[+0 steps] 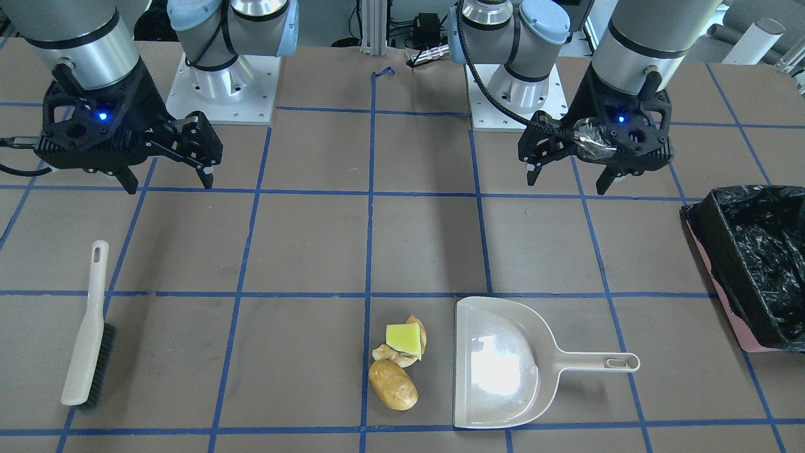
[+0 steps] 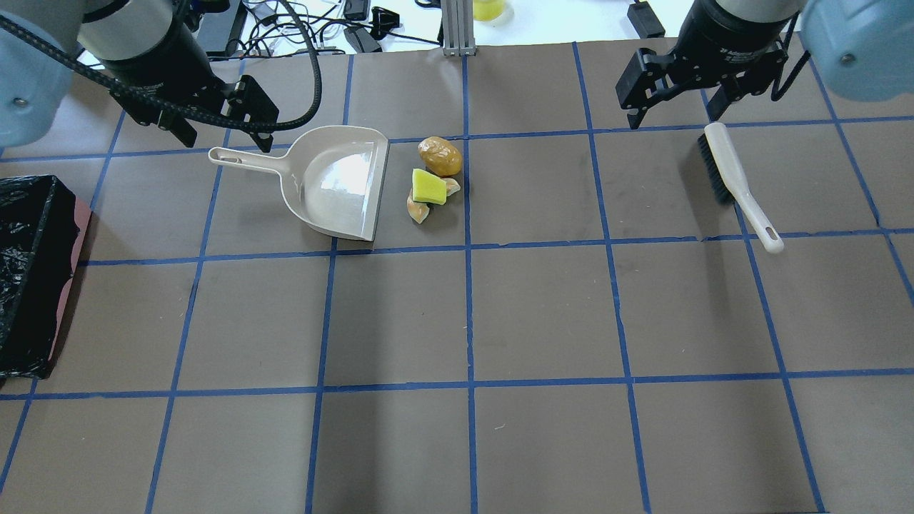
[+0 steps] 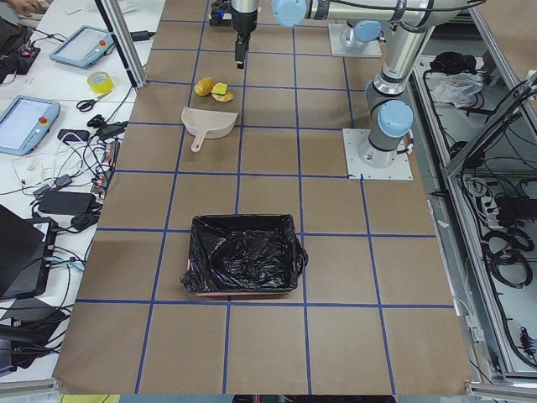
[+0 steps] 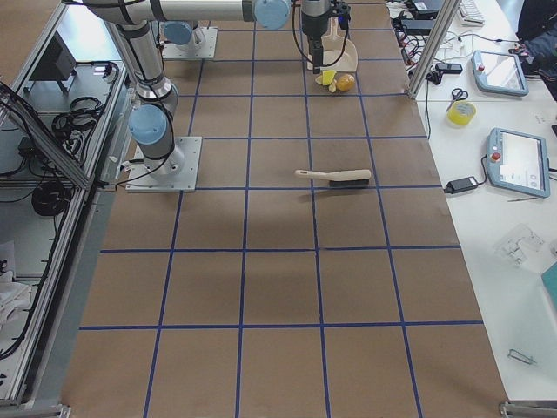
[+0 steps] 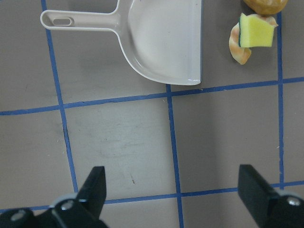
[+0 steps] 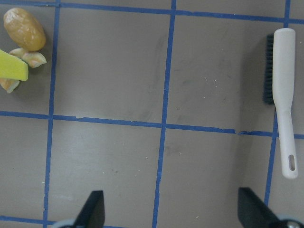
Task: Sweep and dump trash into bin
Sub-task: 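Lower the left gripper to the dustpan while the right descends to the brush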
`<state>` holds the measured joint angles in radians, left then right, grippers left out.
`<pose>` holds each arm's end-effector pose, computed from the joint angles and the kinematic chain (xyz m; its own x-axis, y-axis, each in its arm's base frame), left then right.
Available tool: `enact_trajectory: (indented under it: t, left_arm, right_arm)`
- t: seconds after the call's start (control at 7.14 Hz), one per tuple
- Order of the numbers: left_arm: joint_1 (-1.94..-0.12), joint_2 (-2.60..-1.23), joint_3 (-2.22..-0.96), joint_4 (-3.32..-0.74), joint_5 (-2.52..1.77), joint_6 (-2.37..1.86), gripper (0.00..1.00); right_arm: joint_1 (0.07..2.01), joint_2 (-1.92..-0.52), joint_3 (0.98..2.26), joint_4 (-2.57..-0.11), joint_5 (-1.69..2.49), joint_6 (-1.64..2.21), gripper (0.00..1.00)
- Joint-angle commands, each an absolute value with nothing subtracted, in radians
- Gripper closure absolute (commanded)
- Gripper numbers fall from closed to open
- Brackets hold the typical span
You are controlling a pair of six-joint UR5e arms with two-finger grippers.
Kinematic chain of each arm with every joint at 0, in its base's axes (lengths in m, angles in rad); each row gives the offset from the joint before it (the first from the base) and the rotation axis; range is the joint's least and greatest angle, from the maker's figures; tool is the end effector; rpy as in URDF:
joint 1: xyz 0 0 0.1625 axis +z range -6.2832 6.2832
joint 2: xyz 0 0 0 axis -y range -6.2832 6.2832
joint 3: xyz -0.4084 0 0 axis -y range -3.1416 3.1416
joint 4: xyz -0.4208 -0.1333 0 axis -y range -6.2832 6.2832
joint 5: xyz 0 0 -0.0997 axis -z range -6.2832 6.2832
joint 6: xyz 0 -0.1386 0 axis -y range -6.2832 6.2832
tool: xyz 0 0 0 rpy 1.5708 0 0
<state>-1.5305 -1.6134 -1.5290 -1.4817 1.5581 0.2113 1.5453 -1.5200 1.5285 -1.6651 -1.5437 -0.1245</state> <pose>-0.1128 -0.5547 0.4409 -0.9853 0.1705 -0.0061 0.1703 0.9814 -0.0889 0.1229 -0.5560 0.4373 -0.9948 -0.1007 -0.0161 -0.0989 0.9912 -0.0884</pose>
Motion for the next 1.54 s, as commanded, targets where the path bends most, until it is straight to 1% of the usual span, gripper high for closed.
enact_trajectory:
  t: [0.0,0.28,0.56,0.7,0.98,1.4]
  left_arm:
    - [-1.522,-1.658,-1.539,-1.419,1.552,0.409,0.00]
    - [-1.520,-1.690,-1.537,-1.424,1.552,0.590,0.00]
    - [-1.519,-1.738,-1.523,-1.428,1.575,0.936,0.00]
    - [-1.517,-1.765,-1.523,-1.433,1.650,1.010,0.00]
    - [-1.458,-1.842,-1.520,-1.422,1.669,1.203,0.00]
    - [-1.428,-1.969,-1.444,-1.317,1.669,1.606,0.01]
  right_arm:
    - [1.482,-1.479,1.565,-1.677,-1.554,-0.194,0.00]
    - [1.364,-1.410,1.598,-1.693,-1.571,-0.312,0.00]
    - [1.261,-1.352,1.641,-1.736,-1.619,-0.454,0.00]
    - [1.224,-1.313,1.695,-1.844,-1.665,-0.548,0.01]
    - [1.197,-1.280,1.788,-1.987,-1.666,-0.597,0.02]
    - [1.193,-1.232,1.804,-2.008,-1.674,-0.595,0.04]
